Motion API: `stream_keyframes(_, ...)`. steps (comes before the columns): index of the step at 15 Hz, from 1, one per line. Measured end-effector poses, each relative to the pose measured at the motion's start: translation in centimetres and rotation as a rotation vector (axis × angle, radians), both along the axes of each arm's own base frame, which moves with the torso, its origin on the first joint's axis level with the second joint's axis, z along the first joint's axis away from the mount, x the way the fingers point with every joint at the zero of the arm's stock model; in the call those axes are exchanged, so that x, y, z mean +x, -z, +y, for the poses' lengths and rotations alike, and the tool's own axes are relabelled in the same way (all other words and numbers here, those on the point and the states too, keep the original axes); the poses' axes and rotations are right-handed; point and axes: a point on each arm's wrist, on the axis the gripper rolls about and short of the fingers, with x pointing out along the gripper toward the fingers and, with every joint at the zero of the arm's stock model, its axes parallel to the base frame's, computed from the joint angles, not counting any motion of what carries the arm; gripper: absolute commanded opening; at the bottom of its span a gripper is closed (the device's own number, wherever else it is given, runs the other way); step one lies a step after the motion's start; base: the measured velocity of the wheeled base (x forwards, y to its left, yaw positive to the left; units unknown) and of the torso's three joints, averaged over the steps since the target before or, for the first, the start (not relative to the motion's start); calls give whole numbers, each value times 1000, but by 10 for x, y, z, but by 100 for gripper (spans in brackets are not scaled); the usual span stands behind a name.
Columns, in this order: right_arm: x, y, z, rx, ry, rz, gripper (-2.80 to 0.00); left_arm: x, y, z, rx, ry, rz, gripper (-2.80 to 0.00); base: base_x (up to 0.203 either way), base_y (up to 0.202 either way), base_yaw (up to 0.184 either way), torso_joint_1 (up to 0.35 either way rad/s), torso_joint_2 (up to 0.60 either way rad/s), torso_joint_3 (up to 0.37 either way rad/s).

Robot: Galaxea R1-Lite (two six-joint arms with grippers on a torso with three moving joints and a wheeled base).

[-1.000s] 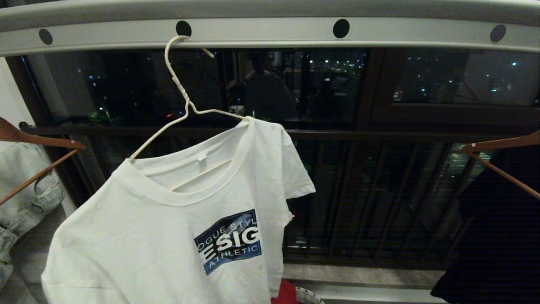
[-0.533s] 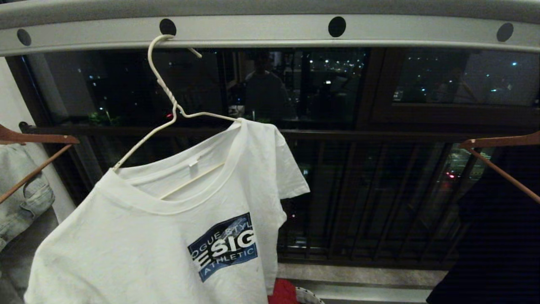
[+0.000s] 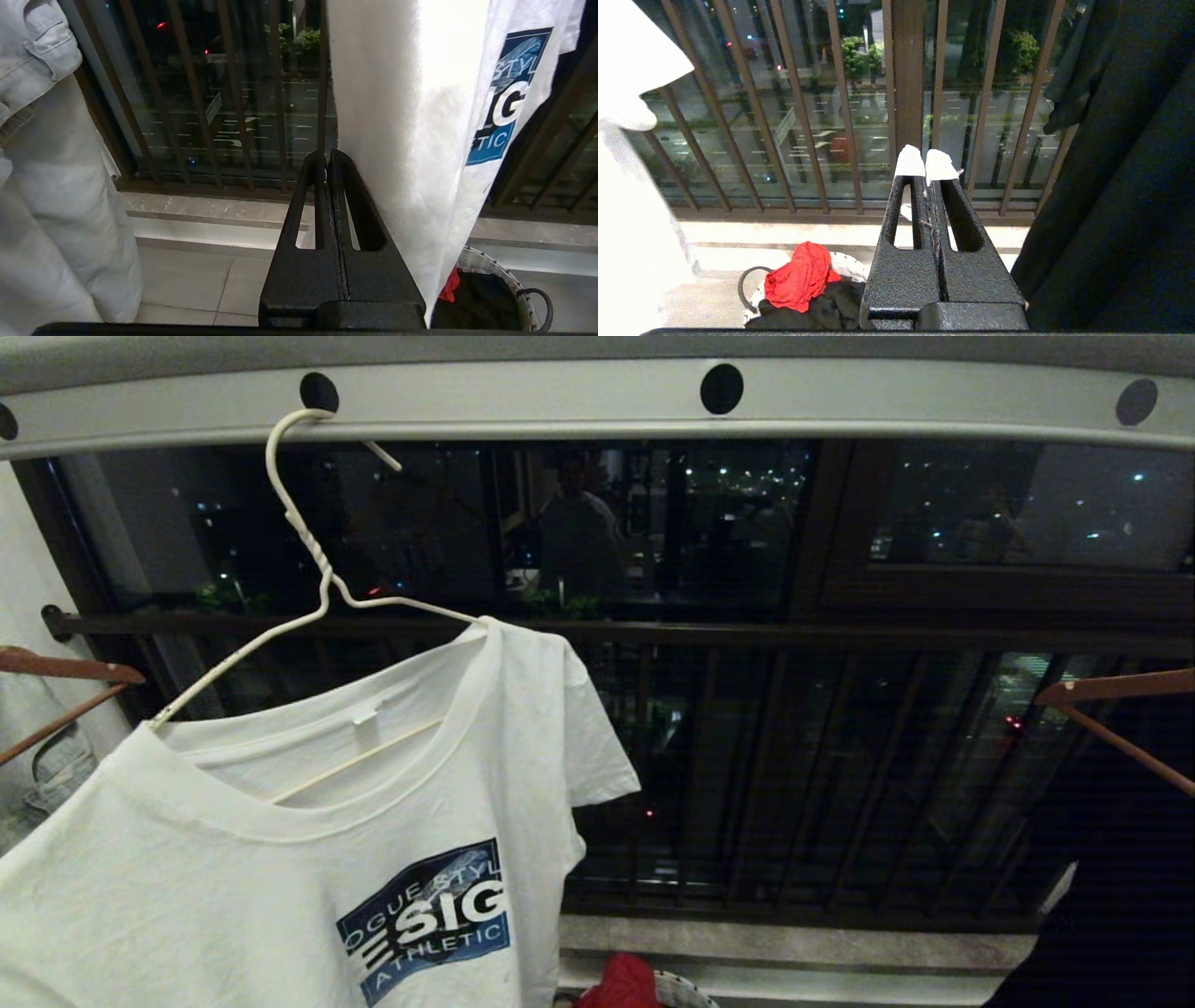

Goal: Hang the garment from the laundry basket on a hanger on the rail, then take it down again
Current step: Take the clothes off the clothes rack

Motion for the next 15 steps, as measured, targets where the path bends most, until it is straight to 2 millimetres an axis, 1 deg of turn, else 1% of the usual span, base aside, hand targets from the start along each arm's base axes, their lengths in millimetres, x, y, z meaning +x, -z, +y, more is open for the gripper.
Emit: stream_keyframes(15,0,0,0,0,0,-1,-280,0,0,0,-7,-1,-1,-280,0,0,0,0,0,0)
